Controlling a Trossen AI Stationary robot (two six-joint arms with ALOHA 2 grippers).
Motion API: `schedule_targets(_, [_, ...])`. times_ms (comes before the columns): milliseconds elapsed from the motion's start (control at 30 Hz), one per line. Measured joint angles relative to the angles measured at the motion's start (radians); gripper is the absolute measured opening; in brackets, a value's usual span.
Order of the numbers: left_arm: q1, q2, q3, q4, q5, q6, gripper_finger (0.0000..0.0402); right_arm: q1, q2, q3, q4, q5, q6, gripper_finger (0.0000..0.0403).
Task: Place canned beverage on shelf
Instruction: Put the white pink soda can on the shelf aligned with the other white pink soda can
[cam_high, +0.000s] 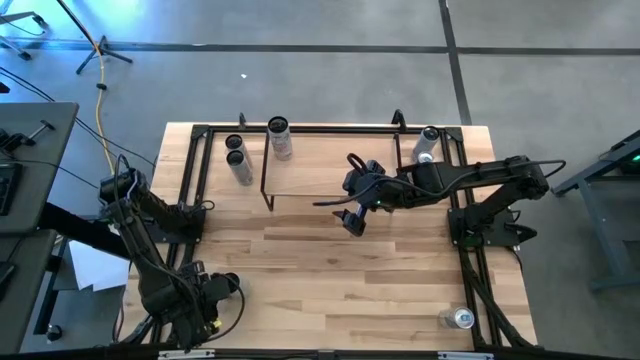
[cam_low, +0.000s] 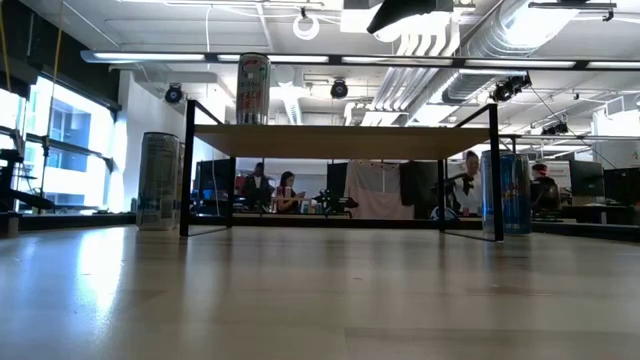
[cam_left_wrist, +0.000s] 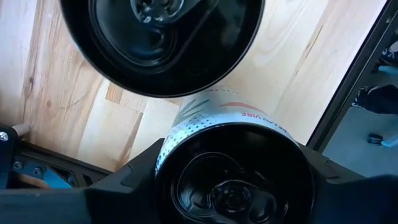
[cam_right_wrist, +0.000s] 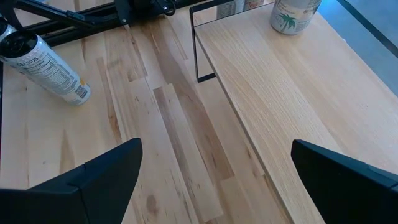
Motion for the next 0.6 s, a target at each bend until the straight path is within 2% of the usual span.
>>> schedule_targets(267, [-0.002,-0.110,-0.002,0.000,0.037,-0.076,0.0215,0.000,0.000,0.000,0.000,0.000,0.000,0.0398])
schedule_targets(400, [-0.001,-0.224,-0.001,0.019,0.061,-0.113,0.0215,-0.003,0.000,0.000,0.003,0.000,-0.008,0.0398])
schedule_targets(600, [0.000,-0.410,0.000,0.149,0.098,-0.193,0.0215,-0.003,0.000,0.000,0.004,0.000,-0.009,0.0398])
